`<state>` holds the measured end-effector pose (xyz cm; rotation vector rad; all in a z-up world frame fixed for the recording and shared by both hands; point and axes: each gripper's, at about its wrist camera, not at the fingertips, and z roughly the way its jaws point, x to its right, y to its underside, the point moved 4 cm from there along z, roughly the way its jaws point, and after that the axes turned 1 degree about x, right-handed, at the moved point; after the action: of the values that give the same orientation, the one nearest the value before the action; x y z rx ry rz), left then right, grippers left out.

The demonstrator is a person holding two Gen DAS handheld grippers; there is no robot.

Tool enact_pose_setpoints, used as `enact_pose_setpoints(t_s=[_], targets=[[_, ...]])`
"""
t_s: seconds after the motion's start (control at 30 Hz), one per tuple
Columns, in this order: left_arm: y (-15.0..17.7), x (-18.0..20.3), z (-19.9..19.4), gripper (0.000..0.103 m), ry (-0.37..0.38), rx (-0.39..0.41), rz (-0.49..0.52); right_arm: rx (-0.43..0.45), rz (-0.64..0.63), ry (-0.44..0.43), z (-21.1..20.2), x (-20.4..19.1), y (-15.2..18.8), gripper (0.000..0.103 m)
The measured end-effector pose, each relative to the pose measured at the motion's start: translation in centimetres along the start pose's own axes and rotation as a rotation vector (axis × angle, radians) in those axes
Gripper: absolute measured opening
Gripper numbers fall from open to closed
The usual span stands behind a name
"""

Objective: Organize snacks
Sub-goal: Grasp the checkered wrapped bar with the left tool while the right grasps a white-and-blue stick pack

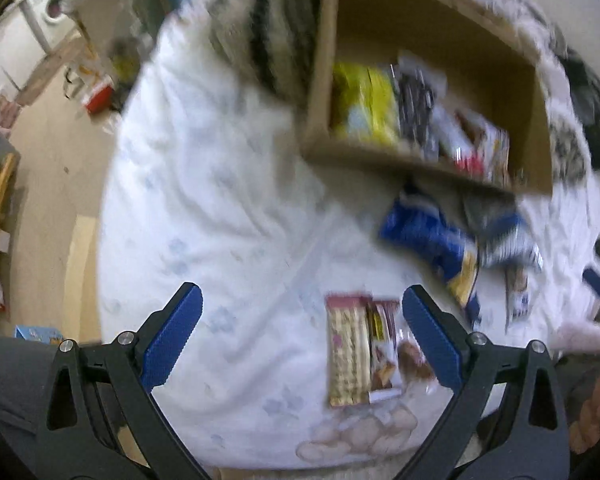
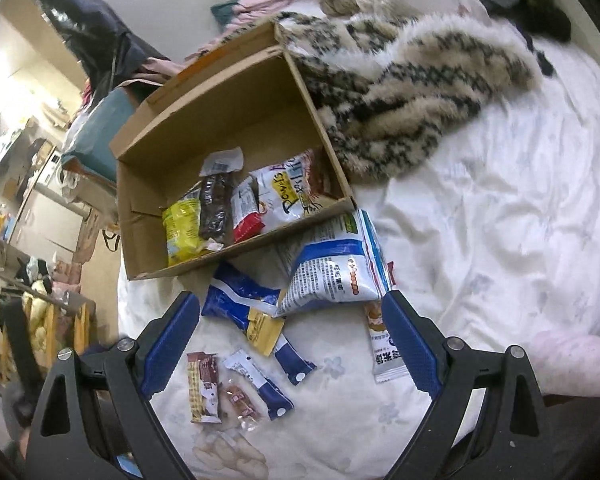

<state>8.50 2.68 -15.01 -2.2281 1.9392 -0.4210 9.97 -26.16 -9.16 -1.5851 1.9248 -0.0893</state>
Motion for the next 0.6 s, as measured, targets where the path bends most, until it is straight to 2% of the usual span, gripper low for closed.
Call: enact_pose_setpoints(t_s=[0.13,0.33,0.6], targets=[[1.4,0.7,1.7,0.099,-0.045,-0.062,0.038,-0.014,0.005,-0.003,0.6,-0.1,0.0,0.095],[3.9,1.9,5.7,0.099,-0.155,-0.216,0.133,-0.021,0.019,0.0,0.7,0.2,0.0,0.095],[4.9,5.0,7.1,0.097,-0.102,-0.254,0.204,-0.026,0.021,-0.011,0.9,0.1,-0.1,0.095]])
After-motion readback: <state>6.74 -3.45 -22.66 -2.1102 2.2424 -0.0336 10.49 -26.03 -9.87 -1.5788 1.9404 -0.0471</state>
